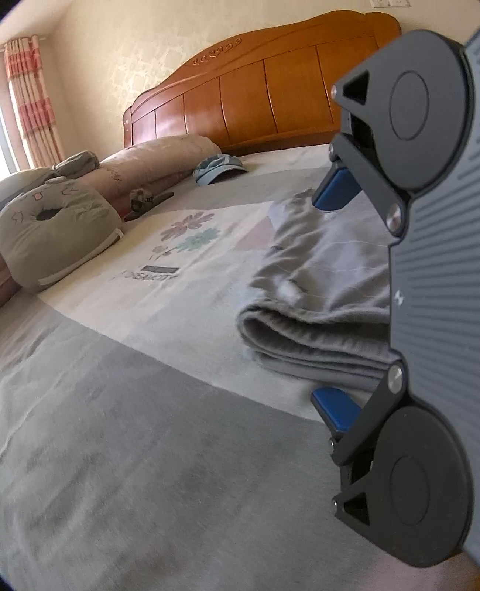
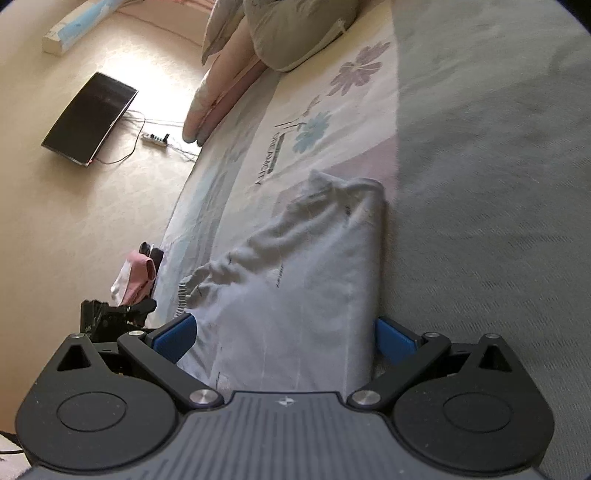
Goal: Fold clothes
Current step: 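Grasp the folded grey pants edge with the left tool while the right tool grasps the shirt hem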
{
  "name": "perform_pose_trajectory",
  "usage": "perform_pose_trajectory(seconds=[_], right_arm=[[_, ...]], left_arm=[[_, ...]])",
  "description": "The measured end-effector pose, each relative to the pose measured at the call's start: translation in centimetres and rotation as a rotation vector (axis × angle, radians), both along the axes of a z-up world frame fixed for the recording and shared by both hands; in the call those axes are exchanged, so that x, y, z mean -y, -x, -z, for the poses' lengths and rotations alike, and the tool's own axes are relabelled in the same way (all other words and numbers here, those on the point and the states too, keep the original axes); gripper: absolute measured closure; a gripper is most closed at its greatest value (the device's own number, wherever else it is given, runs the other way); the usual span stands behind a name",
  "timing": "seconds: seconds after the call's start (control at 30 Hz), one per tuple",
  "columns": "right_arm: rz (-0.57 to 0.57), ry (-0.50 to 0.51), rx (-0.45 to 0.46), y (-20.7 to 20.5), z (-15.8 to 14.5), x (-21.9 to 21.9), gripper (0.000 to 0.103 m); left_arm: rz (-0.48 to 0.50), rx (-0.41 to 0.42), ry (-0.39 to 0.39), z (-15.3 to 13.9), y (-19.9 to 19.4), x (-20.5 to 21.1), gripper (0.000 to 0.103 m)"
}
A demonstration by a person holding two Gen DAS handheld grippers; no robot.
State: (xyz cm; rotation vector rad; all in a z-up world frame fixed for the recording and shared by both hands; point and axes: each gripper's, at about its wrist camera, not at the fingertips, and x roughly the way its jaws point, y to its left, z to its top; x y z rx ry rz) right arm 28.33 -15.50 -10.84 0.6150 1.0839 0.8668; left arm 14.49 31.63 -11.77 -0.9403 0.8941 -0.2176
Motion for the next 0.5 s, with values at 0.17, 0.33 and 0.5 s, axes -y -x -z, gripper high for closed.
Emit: perform_pose_trajectory(seconds=[0.17, 0.33, 0.5], right_arm=[[0.012, -0.033, 0.004, -2.1, 0.1, -0.9, 0.000], [0.017, -0.025, 0.012, -2.7, 0.0, -1.6, 0.000], [-0.001, -0.030, 0.001, -1.0, -0.1, -1.0, 0.000]], left_arm=[[0.032, 0.002, 0.007, 0.0, -2.1, -0.2, 0.002], [0.073, -0.022, 0.032, 0.0, -1.0, 0.3, 0.002], [0.125, -0.063, 0.071, 0.1, 1.3, 0.7, 0.002]])
